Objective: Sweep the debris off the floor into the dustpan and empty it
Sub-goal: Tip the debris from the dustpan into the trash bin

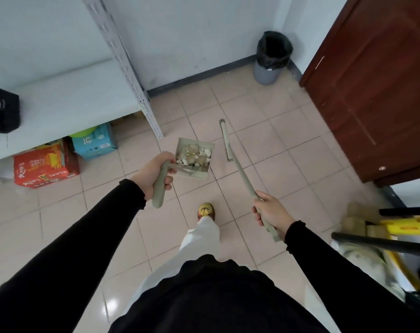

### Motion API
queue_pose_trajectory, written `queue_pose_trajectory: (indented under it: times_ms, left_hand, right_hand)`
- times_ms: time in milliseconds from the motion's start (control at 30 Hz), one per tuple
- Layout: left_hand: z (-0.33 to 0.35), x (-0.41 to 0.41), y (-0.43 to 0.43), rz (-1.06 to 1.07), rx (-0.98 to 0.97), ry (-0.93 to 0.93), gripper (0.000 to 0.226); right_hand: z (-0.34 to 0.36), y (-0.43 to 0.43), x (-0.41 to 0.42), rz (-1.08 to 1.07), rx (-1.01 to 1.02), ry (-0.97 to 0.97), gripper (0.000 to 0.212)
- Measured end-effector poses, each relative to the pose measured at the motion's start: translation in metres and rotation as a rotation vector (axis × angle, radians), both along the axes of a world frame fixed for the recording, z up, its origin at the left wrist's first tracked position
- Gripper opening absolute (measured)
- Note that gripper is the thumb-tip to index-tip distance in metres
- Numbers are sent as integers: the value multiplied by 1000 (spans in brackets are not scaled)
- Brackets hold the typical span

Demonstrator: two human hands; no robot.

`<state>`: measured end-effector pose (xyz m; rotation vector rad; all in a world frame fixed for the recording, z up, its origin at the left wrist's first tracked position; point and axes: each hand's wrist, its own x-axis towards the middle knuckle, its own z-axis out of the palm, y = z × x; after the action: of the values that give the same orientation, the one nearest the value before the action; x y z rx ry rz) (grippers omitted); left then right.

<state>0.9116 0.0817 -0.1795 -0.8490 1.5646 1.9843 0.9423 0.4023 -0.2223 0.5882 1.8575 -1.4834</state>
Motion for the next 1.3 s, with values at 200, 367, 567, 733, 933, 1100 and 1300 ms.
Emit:
queue_pose_trajectory:
  times_ms: [200,367,567,733,933,1100,1300]
  left_hand:
    - [3,-119,30,-96,-66,74,20]
    - [20,-224,58,-223,-165,91,20]
    - [49,-337,103,-370,-251,170,16]
    - [65,-438,147,-446,-337,228,16]
    - [74,-562,217,-557,-456,285,6]
    - [76,-641,276,-652,-532,307,11]
    - [56,-708,321,-912,-899,353,24]
  right_hand:
    - [13,22,-97,-136,-7,0,29]
    - [23,44,-175,-266,-6,-9,44]
    - [39,73,-258,-356,-28,49,44]
    - [42,111,-341,-401,-24,98,39]
    - [42,176,-452,-389,-55,102,40]
    - [53,220,-528,-355,-75,89,41]
    - [53,238,-597,-347,-81,68,43]
